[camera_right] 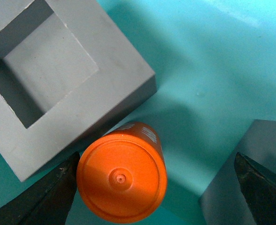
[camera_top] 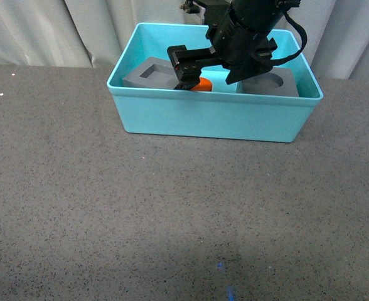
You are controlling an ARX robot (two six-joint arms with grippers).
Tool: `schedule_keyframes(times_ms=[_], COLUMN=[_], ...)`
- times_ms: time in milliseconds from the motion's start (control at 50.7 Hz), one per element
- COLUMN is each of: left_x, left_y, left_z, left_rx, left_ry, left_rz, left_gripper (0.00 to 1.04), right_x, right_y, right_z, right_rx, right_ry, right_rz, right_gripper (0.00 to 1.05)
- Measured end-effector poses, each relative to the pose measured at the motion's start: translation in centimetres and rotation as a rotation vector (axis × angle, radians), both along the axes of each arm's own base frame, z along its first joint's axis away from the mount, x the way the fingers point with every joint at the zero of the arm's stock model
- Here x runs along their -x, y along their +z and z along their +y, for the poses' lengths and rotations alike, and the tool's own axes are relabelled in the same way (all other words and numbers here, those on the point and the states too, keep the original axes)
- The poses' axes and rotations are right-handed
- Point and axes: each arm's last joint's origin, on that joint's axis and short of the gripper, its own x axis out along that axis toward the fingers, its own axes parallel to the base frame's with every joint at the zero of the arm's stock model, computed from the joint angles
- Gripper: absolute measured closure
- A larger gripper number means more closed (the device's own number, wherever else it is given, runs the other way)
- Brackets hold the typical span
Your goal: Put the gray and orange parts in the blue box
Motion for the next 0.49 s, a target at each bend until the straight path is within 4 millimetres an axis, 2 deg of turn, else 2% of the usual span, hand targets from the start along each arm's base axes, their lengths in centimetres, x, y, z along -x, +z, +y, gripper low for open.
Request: schedule_keyframes(times_ms=[99,197,355,493], left_x=[0.0,0.0,0.0,0.0], left_y=[0.0,0.0,0.0,0.0], left_z=[0.0,0.0,0.0,0.0], left_rx=[0.0,0.0,0.0,0.0], left_ry=[0.0,0.0,0.0,0.0], left_rz=[0.0,0.0,0.0,0.0], left_gripper=[0.07,0.07,0.07,0.07], right_x=[0.9,1.9,4.2,7.6], right_y=[1.1,3.5,8.4,11.0], right_z=[-0.8,-1.9,-4.5,-7.3], right_rx=[-0.033,-0.092,-0.176,-0.171], right_ry=[-0.024,-0.067,-0.269,-0.416], right_rz=[-0.038,-0.125,-0.45,-0.703], right_gripper=[0.1,0.1,0.1,0.1])
